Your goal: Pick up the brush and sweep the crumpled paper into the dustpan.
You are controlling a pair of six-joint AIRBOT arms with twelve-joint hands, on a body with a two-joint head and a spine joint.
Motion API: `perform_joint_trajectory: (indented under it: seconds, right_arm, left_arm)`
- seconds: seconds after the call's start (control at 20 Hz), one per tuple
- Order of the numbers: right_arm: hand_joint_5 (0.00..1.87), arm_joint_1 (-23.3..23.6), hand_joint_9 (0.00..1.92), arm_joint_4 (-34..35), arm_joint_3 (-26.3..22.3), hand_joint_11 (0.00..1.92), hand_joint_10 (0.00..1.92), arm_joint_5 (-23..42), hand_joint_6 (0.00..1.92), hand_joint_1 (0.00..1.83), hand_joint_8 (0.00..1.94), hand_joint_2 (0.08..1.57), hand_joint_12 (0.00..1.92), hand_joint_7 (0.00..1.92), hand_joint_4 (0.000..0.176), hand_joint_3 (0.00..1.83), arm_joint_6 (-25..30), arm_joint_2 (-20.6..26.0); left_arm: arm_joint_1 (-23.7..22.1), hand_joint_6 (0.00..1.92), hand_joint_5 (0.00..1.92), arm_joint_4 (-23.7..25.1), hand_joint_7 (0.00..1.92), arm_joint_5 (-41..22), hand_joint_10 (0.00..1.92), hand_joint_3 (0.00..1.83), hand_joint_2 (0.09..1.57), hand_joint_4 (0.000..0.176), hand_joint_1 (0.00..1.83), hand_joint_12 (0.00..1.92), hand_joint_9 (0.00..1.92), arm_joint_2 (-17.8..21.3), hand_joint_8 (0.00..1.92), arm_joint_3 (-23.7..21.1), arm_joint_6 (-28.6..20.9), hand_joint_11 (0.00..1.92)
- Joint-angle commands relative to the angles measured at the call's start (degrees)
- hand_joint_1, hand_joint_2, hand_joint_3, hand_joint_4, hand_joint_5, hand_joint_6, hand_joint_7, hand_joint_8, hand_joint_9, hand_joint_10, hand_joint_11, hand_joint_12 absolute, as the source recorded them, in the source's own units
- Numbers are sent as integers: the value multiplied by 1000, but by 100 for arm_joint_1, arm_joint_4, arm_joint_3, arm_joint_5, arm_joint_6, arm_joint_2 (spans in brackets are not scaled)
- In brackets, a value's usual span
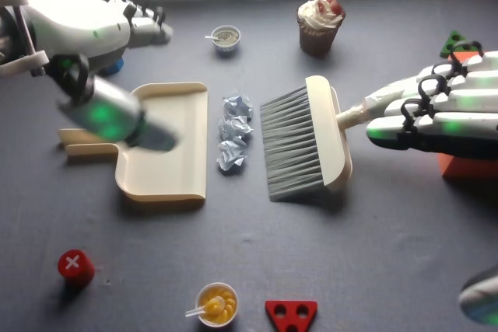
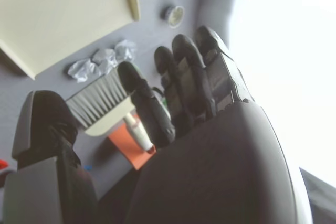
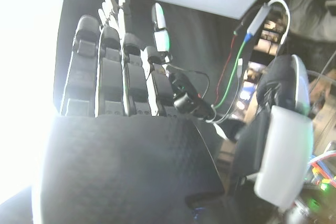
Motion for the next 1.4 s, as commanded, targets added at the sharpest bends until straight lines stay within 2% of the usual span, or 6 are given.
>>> perform_joint_trajectory:
  seconds: [0.0,0.45,0.6,0.7,0.75,1.35]
  right_arm:
    - [87,92,158,199,16,148,0,227,0,0,0,911,33,148,0,0,11,20]
    - [98,94,157,437,25,158,2,82,2,0,2,905,25,152,0,0,7,-4]
    - [98,94,157,508,7,159,1,-93,2,0,1,905,25,151,0,0,-26,-21]
    - [103,94,179,513,-25,181,7,-278,3,0,3,918,29,161,0,4,-126,-55]
    - [105,94,194,513,-39,184,13,-339,4,0,9,921,29,177,0,5,-173,-64]
    - [157,90,215,570,-170,179,12,-821,13,0,13,929,15,203,0,4,-184,-163]
  left_arm:
    - [-43,10,102,258,118,-139,11,10,914,0,0,85,111,14,7,8,-42,62]
    - [130,1,90,790,110,-124,2,25,982,0,0,39,106,29,1,90,-678,68]
    - [181,0,87,1497,107,-99,1,10,999,0,0,31,104,34,0,137,-1203,69]
    - [243,0,0,2212,4,-96,0,14,1172,0,539,16,32,42,0,184,-1856,58]
    - [259,0,0,2342,8,-96,3,12,1173,0,539,20,37,43,3,196,-1946,69]
    - [857,10,46,2547,68,76,6,0,1159,0,681,21,67,14,11,310,-2368,90]
